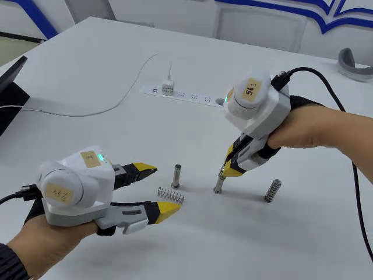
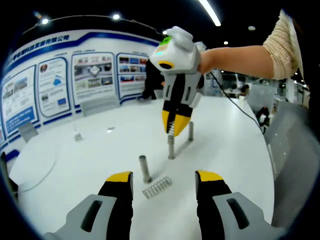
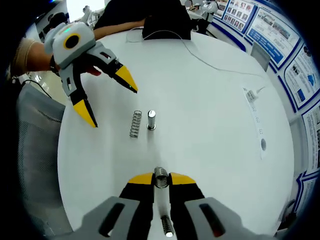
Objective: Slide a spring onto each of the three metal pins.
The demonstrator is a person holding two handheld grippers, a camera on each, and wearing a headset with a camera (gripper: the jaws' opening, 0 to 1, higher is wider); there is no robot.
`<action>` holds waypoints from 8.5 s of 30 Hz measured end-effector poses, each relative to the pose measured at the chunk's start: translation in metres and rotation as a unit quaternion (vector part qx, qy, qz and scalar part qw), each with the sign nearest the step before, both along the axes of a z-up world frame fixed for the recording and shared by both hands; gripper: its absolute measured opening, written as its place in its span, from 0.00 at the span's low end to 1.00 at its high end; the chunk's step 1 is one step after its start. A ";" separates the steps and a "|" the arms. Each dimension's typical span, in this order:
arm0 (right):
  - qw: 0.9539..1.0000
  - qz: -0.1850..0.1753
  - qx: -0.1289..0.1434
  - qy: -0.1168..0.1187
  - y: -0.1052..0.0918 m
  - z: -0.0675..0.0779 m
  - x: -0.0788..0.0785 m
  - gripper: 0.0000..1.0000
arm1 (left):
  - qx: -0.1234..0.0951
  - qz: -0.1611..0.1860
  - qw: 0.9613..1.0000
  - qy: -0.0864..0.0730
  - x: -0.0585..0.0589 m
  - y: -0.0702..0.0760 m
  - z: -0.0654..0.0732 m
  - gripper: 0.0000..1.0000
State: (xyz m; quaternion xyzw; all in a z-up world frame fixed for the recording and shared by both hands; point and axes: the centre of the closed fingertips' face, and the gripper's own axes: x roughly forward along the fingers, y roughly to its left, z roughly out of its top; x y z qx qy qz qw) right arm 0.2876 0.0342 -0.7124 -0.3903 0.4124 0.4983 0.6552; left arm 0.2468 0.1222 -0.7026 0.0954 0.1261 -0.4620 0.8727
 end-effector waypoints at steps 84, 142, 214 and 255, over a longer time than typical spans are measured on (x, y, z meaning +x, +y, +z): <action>0.998 -0.009 0.057 0.030 0.073 -0.054 -0.029 0.12 | 0.016 0.009 1.000 0.014 -0.002 0.014 -0.013 0.48; 0.987 0.160 0.032 0.006 0.076 0.023 -0.083 0.12 | 0.042 -0.085 0.995 -0.012 -0.031 -0.036 -0.017 0.11; 0.996 0.080 0.039 -0.026 0.084 0.031 0.003 0.12 | 0.000 0.010 1.000 0.011 -0.006 0.001 -0.012 0.53; 0.998 0.069 0.008 0.010 0.092 -0.029 0.002 0.12 | 0.004 0.018 1.000 0.020 -0.003 0.007 -0.018 0.53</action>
